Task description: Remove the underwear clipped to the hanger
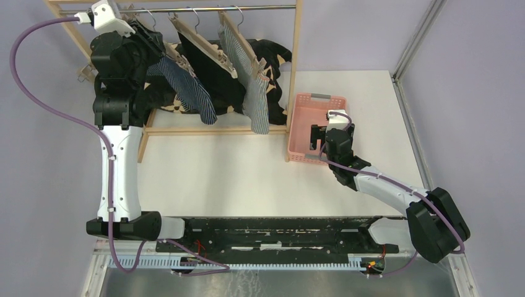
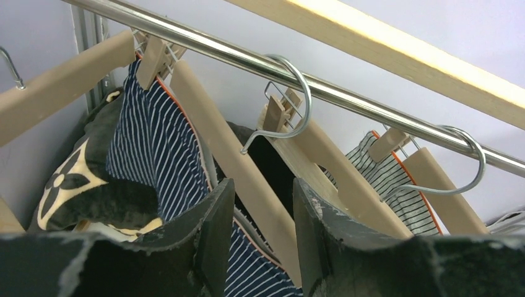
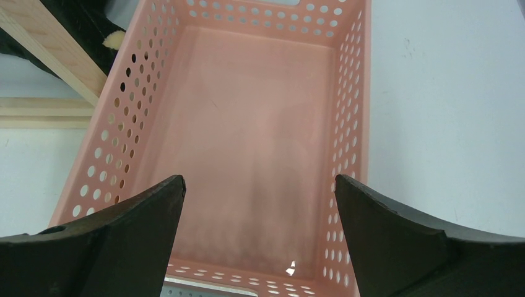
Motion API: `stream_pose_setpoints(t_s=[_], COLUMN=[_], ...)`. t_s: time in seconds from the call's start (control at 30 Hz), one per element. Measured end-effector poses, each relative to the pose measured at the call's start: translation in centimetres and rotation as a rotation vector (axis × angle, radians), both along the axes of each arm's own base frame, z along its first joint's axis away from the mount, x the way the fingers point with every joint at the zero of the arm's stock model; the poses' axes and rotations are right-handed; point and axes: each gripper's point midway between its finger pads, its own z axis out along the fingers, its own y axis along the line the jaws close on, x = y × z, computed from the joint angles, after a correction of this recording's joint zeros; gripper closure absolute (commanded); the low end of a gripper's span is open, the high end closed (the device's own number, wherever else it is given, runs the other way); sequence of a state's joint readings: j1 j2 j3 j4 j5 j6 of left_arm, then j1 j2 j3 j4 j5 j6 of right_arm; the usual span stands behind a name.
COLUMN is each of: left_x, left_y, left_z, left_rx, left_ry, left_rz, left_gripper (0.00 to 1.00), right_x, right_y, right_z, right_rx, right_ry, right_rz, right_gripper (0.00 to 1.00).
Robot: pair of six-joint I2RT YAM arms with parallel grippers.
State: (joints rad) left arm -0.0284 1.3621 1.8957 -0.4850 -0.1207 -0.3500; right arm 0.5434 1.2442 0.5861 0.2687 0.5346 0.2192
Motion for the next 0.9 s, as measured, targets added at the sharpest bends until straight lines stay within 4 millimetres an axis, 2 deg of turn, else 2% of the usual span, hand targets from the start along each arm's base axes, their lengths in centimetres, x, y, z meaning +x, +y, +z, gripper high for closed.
stream_pose_setpoints(t_s=[0.17, 0.4, 0.7, 0.9], left_x=[0.1, 1.1, 1.5, 1.6], left_y=[0.2, 0.1, 0.2, 0.4], left_z=[-0.5, -2.1, -2.6, -3.0], left_rx=[0.0, 0.002, 0.002, 0.003], left_ry=[0.021, 0.071, 0.085, 0.099], left_rz=[0.01, 0.01, 0.012, 0.027], left_gripper=[0.52, 0.5, 0.5, 0.56], right_x=[0.0, 0.1, 0.1, 0.1], right_y=[0.0, 0.1, 0.3, 0.2], right_z=[0.0, 0.2, 0.3, 0.2], right_rx=[0.0, 0.005, 0.01, 0.011], right_ry=[-0.001, -0.007, -0.017, -0.018], right_rz=[0.0, 0.0, 0.005, 0.005], right_gripper=[0.0, 0.0, 0.0, 0.0])
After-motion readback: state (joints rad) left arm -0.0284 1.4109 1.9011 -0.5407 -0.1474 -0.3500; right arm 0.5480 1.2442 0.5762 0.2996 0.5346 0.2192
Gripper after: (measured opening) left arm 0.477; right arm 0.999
